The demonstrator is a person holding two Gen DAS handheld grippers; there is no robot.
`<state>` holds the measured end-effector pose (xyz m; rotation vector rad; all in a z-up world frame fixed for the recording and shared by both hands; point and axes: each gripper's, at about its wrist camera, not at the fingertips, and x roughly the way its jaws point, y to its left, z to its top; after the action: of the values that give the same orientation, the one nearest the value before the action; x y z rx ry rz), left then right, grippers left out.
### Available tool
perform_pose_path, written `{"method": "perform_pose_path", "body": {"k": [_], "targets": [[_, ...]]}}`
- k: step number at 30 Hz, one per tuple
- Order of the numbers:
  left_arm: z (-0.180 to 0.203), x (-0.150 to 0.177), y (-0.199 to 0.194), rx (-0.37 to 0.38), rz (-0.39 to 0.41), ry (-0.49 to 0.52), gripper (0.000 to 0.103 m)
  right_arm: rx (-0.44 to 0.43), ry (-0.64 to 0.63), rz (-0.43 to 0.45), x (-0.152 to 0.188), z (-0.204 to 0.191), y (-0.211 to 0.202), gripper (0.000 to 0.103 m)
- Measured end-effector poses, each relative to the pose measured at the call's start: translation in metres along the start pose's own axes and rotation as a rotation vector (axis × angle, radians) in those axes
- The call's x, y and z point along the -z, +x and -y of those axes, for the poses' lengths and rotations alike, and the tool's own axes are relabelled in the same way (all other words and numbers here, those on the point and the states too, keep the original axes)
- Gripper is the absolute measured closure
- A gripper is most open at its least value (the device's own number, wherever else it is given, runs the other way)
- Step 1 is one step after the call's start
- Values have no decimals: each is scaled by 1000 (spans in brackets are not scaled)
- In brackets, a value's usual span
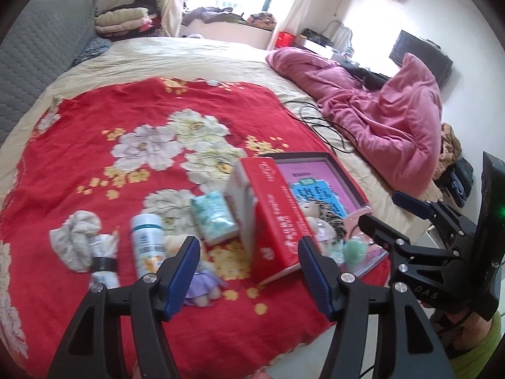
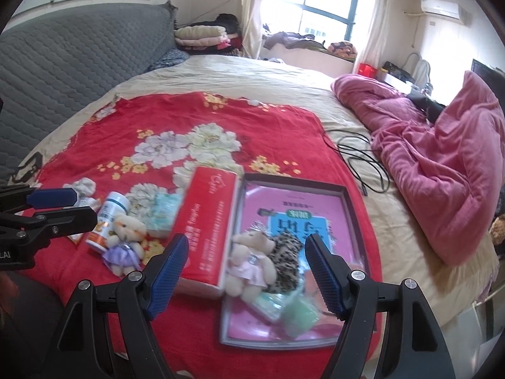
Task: Organize soft objects
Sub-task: 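Move both open tools back toward the loose items on the bedspread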
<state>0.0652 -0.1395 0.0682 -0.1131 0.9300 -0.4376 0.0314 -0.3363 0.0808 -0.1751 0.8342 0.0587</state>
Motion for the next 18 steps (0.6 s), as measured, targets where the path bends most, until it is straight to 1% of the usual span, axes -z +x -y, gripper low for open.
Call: {"method": "perform_pose_path", "body": {"k": [3,10,15,18], "targets": [[-20,4,-10,-31,8,-28,38,-7,-16,7,-6,-14,-1,26],[-82,9,-40,-123,45,-104,38,-34,-53,21,-15,-44,0,26],[-118,15,-60,-166,69,-161,38,-61,-69,22,-21,-63,2,26],[-132,21,-68,-181,78,-186,38,-74,-89,22,-23,-77,3,26]]}}
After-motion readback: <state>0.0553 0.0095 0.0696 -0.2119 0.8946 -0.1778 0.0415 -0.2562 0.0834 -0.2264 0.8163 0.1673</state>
